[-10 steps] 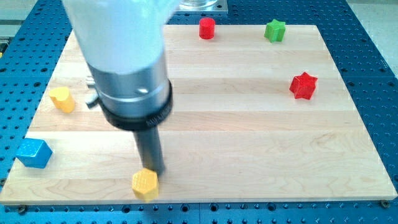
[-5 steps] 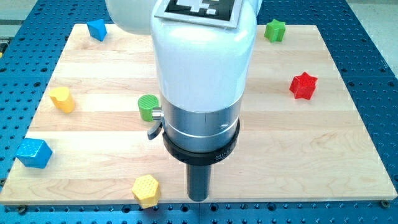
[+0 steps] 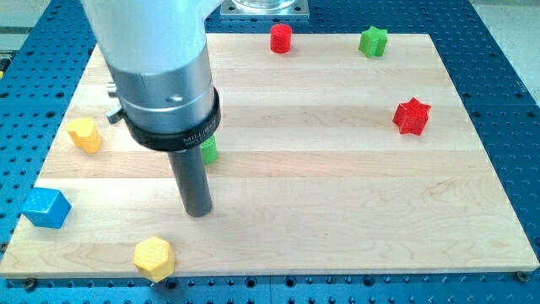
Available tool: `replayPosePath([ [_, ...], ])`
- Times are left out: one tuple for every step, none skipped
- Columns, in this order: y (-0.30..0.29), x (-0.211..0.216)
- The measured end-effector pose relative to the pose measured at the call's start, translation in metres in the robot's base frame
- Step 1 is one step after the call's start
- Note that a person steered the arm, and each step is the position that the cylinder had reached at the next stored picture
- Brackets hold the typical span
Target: Put the yellow hexagon diagonally bottom right to the green circle
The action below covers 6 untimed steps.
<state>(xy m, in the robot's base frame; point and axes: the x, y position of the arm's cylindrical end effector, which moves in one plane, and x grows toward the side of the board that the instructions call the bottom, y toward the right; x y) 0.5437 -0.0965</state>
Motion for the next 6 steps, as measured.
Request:
replayPosePath([
  [-0.056, 0.001],
  [-0.095, 0.060],
  [-0.100, 0.074],
  [-0.091, 0.075],
  [-0.083, 0.075],
  [-0.060, 0.075],
])
